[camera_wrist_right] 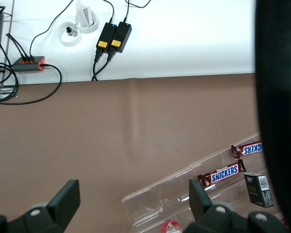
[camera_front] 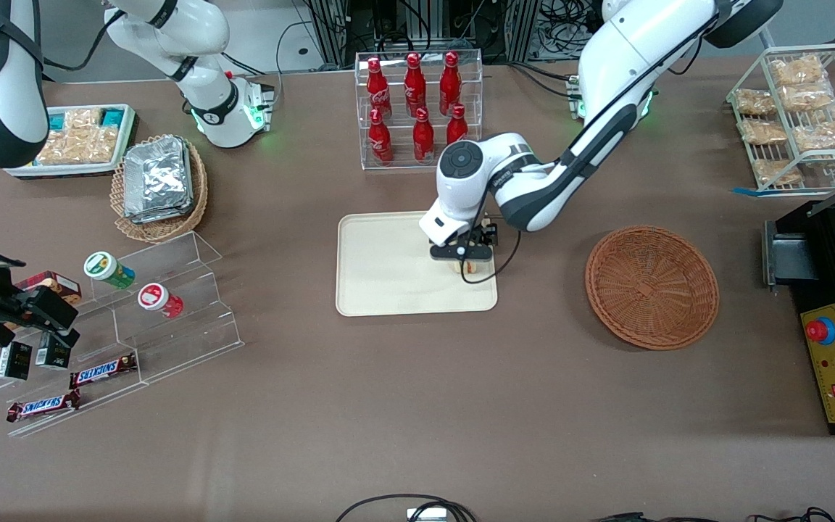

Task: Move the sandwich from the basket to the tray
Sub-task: 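Lower the sandwich onto the tray with the left gripper, then open the left gripper to release the sandwich on the tray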

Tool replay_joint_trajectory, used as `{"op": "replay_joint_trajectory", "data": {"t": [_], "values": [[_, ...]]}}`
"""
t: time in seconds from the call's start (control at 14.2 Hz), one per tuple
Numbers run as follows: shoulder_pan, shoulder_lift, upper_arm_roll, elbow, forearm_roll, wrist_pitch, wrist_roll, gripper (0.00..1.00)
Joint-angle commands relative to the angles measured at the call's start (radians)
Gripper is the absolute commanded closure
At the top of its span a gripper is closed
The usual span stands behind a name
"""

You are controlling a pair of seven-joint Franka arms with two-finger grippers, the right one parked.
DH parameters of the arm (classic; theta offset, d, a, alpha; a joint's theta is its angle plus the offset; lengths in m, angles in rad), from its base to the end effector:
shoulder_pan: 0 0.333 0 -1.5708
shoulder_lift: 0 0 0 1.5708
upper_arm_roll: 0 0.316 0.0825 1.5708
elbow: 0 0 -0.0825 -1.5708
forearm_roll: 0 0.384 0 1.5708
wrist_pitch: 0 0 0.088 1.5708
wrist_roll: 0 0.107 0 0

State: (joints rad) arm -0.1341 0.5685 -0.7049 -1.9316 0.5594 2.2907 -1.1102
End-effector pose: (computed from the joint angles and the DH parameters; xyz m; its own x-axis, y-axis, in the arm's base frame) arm 0.4352 -0.4367 0.2475 0.9987 -0.0422 0.0276 -0.0409 -0.9980 -0.0476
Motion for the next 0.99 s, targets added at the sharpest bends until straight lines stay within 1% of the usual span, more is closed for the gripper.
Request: {"op": "replay_joint_trajectory", "data": {"t": [0.0,0.21,0.35,0.77,0.92], "values": [[0.02,-0.015,-0.008,0.052,-0.024,-0.059,-0.028,0.01],[0.024,-0.021,-0.005,0.117,-0.047,-0.1,-0.027,0.01],[0.053,-0.021,-0.008,0.158,-0.065,-0.14,-0.023,0.01],[0.088,-0.033,-0.007,0.255,-0.081,-0.238,-0.027,0.01],[0.123,-0.035,-0.005,0.285,-0.087,-0.29,-0.023,0.01]]}}
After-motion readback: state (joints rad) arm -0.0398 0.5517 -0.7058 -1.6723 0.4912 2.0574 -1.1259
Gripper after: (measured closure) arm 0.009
